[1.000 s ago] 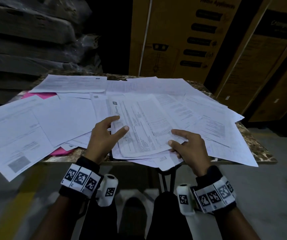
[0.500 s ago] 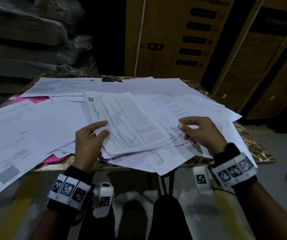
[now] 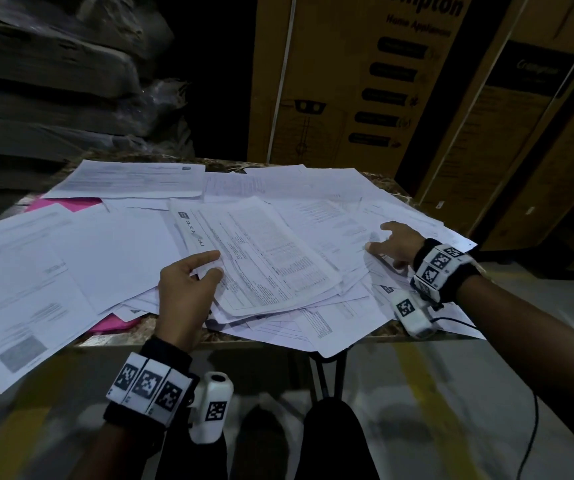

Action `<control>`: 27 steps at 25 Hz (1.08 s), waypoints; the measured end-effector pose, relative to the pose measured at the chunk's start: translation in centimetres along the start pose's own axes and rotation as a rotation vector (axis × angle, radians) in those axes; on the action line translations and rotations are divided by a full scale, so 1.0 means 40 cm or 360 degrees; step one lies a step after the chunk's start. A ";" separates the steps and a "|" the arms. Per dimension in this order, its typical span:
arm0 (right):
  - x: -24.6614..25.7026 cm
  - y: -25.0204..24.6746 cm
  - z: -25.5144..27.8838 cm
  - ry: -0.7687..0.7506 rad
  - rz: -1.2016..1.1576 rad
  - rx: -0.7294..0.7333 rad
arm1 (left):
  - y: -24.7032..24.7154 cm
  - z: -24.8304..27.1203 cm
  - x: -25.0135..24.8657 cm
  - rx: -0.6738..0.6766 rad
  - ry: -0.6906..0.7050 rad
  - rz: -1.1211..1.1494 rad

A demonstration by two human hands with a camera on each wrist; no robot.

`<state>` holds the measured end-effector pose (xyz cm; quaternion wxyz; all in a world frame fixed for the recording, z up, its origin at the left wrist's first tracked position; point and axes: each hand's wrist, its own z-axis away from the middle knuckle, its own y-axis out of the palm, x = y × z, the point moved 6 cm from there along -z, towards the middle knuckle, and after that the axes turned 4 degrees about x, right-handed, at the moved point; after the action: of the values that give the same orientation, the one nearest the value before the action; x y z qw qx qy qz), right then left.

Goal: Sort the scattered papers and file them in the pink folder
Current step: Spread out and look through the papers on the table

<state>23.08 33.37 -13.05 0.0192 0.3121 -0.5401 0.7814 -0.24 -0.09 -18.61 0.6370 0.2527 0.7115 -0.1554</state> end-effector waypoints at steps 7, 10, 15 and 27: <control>-0.001 0.004 -0.032 0.0028 0.0084 -0.0023 | 0.007 0.002 -0.003 0.0027 -0.0005 0.0051; 0.002 -0.009 -0.020 0.0011 -0.0014 -0.0145 | 0.004 0.000 -0.003 0.0012 0.0002 0.0017; 0.003 -0.034 0.000 -0.0025 -0.0056 -0.0277 | 0.006 -0.003 0.002 0.0015 0.0001 0.0012; 0.085 -0.043 0.123 -0.0477 0.0265 -0.0348 | 0.007 -0.002 0.002 0.0085 0.0010 -0.0009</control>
<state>23.27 28.84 -8.79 -0.0924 0.3753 -0.6424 0.6618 -0.16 0.20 -18.64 0.6272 0.2681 0.7099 -0.1754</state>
